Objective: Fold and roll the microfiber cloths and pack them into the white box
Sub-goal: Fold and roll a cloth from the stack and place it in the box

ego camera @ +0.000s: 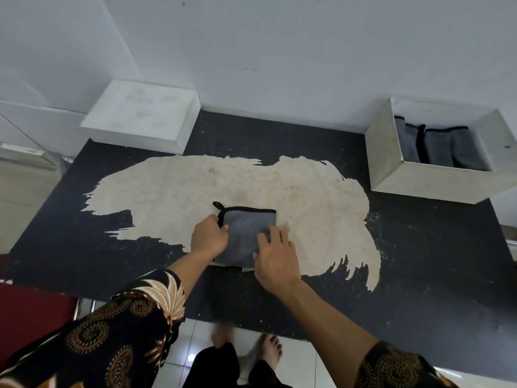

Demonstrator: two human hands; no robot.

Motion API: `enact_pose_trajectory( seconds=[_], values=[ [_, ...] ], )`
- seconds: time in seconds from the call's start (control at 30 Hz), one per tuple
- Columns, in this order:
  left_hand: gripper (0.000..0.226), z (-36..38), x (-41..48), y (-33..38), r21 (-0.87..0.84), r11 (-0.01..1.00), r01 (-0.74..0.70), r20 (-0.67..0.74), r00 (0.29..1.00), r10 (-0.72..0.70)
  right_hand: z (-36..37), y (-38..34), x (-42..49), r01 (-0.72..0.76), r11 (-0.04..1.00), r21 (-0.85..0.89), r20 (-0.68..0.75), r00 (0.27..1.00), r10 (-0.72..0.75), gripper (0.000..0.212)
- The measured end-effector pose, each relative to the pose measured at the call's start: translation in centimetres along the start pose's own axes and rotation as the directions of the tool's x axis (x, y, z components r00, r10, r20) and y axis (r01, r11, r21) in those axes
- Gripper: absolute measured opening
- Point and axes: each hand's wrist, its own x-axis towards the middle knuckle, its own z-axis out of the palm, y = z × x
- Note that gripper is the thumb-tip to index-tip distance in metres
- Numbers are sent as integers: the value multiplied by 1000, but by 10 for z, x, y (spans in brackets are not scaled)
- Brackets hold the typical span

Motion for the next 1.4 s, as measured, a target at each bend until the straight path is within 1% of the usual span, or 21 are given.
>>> enact_pose_trajectory(
  seconds=[0.13, 0.17, 0.27, 0.33, 0.37, 0.4, 0.43, 0.47, 0.5, 0.53, 0.63, 0.77, 0.83, 0.9, 0.93, 1.0, 1.03, 1.1, 1.2, 1.27, 1.4],
  values=[
    [14, 4, -2, -7, -27, 994, -110, -79, 991, 107, 6, -2, 1, 81, 996, -40, 151, 986, -74, 53],
    [15, 4, -1, -8, -39, 990, -134, -91, 987, 130, 7, -2, 1, 84, 996, -41, 154, 985, -76, 53],
    [24, 2, -1, -7, 2, 987, -162, -127, 979, 161, 9, -2, 1, 71, 997, -1, 53, 996, -71, 42],
    [43, 2, -7, -6, 181, 963, -200, -220, 946, 237, 13, -2, 1, 53, 998, 24, -39, 998, -52, 38],
    [53, 2, -11, -6, 301, 920, -252, -235, 915, 327, 14, -3, 2, 46, 998, 34, -72, 996, -43, 42],
    [59, 3, -16, -6, 398, 852, -339, -183, 881, 436, 15, -3, 3, 40, 998, 46, -68, 997, -37, 52],
    [63, 6, -21, -7, 472, 764, -440, -68, 846, 529, 16, -5, 6, 39, 997, 61, -38, 999, -37, 64],
    [65, 11, -24, -12, 515, 675, -528, 70, 811, 581, 17, -6, 8, 36, 997, 73, 9, 999, -37, 75],
    [65, 16, -26, -18, 545, 611, -575, 190, 794, 577, 19, -7, 12, 28, 996, 80, 63, 997, -34, 81],
    [66, 19, -25, -24, 571, 581, -579, 265, 800, 538, 21, -7, 15, 15, 997, 77, 116, 993, -24, 81],
    [77, 19, -15, -37, 650, 576, -497, 295, 862, 411, 31, 1, 19, -4, 1000, -1, 199, 980, 4, 73],
    [102, 11, -6, -35, 710, 507, -489, 324, 866, 381, 33, 13, 18, -74, 996, -47, 209, 974, 82, 84],
    [102, 8, -9, -30, 730, 483, -484, 325, 867, 377, 28, 7, 19, -105, 993, -56, 231, 966, 115, 88],
    [91, 5, -14, -20, 729, 489, -478, 321, 871, 372, 20, -2, 17, -199, 980, 8, 210, 958, 193, 89],
    [84, 4, -18, -13, 719, 505, -479, 306, 869, 389, 16, -6, 16, -283, 956, 73, 169, 948, 268, 86],
    [66, 1, -24, 2, 673, 549, -496, 230, 845, 483, 9, -10, 13, -458, 867, 198, 69, 888, 454, 73],
    [57, 1, -25, 9, 638, 579, -508, 187, 831, 523, 6, -11, 14, -523, 822, 226, 62, 850, 524, 67],
    [42, 2, -25, 20, 518, 680, -518, 149, 838, 525, 3, -13, 16, -603, 761, 240, 154, 798, 583, 59],
    [44, 6, -19, 30, 344, 826, -447, 276, 889, 366, 2, -13, 19, -703, 656, 275, 304, 711, 634, 44],
    [48, 8, -15, 31, 302, 860, -410, 340, 890, 305, -1, -11, 18, -738, 575, 353, 347, 674, 652, 40],
    [44, 10, -15, 41, 161, 940, -301, 279, 927, 249, -7, -3, 15, -742, 435, 510, 399, 652, 645, 36]
  ],
)
